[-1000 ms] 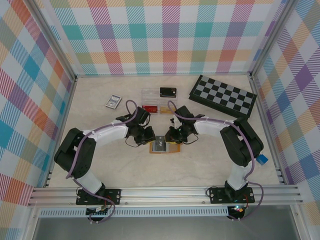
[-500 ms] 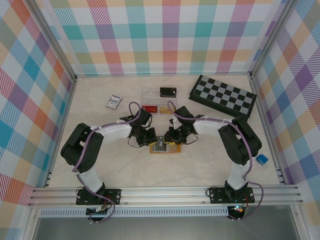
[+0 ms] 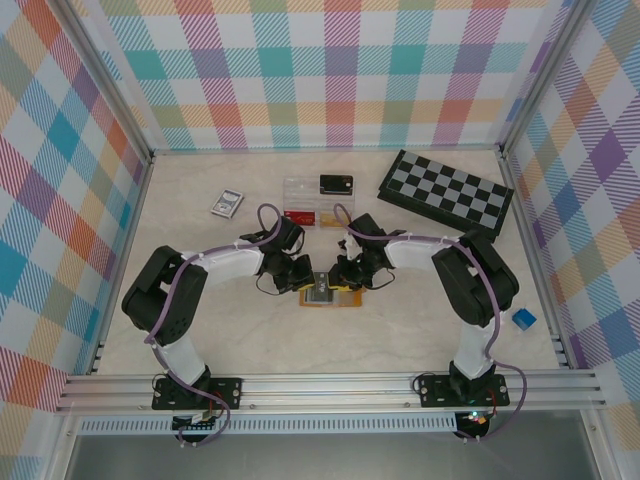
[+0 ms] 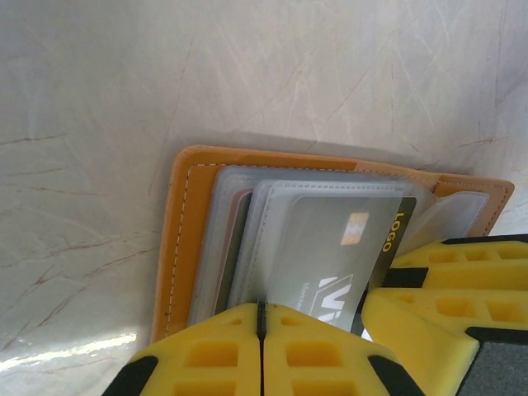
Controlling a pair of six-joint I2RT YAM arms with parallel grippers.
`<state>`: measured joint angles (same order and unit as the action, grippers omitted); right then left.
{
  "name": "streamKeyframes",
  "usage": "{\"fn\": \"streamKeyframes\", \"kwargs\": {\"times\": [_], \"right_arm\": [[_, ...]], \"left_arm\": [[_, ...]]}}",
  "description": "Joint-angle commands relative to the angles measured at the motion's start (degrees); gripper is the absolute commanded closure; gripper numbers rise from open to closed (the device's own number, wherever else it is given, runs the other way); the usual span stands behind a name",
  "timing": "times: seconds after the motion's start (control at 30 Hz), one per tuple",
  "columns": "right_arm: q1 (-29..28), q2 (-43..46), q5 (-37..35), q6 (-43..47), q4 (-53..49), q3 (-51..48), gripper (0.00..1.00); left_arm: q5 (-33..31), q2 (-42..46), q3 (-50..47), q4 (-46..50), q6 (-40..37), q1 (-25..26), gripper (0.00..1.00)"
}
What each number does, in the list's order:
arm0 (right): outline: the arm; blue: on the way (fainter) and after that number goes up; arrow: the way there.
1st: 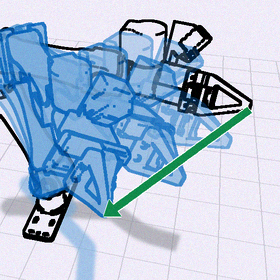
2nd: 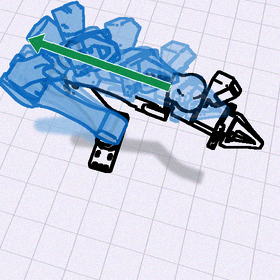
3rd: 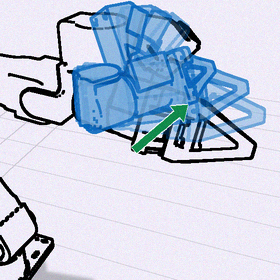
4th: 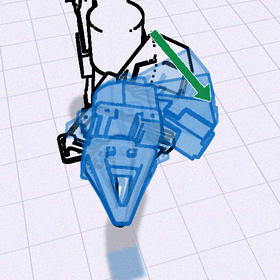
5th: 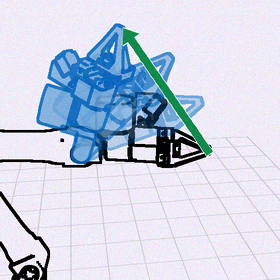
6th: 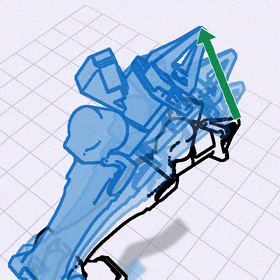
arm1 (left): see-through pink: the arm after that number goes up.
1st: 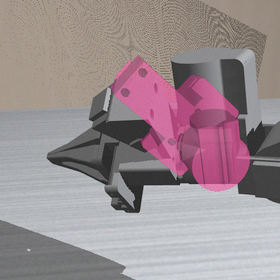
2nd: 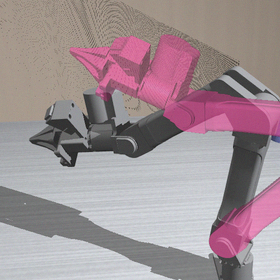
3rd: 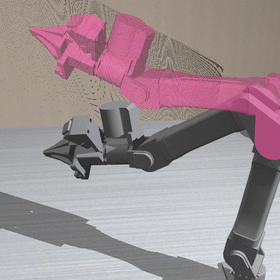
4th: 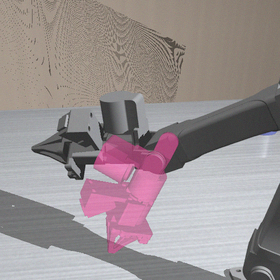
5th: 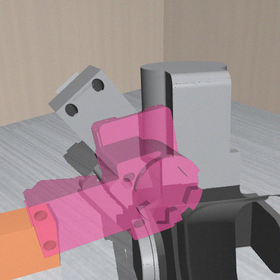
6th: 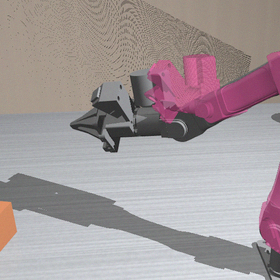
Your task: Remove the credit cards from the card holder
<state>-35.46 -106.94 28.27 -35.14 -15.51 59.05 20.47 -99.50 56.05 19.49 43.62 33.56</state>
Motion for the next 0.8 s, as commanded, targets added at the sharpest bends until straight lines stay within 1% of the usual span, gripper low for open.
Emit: {"fn": "streamKeyframes", "kwargs": {"times": [0.0,0.1,0.2,0.4,0.77], "right_arm": [[-0.22,-1.39,2.7,0.07,0.79,1.07,0.82],[-0.2,-1.26,2.32,-0.02,0.27,1.25,0.88],[-0.22,-0.26,0.9,-0.04,-0.81,0.78,0.91],[1.13,2.81,-2.33,0.26,-4.41,-1.07,0.92],[1.89,3.86,-2.54,0.46,-6.89,-1.74,0.92]], "left_arm": [[-2.52,-1.75,-2.22,2.23,0.28,0.04,0.94],[-2.62,-1.77,-2.43,2.09,0.19,0.05,0.93],[-3.1,-1.43,-2.19,2.59,0.0,-0.01,0.92],[-5.56,-0.43,-1.53,4.68,-0.72,-0.03,0.84],[-4.5,-0.25,-1.27,4.15,-1.09,-0.16,0.87]]}}
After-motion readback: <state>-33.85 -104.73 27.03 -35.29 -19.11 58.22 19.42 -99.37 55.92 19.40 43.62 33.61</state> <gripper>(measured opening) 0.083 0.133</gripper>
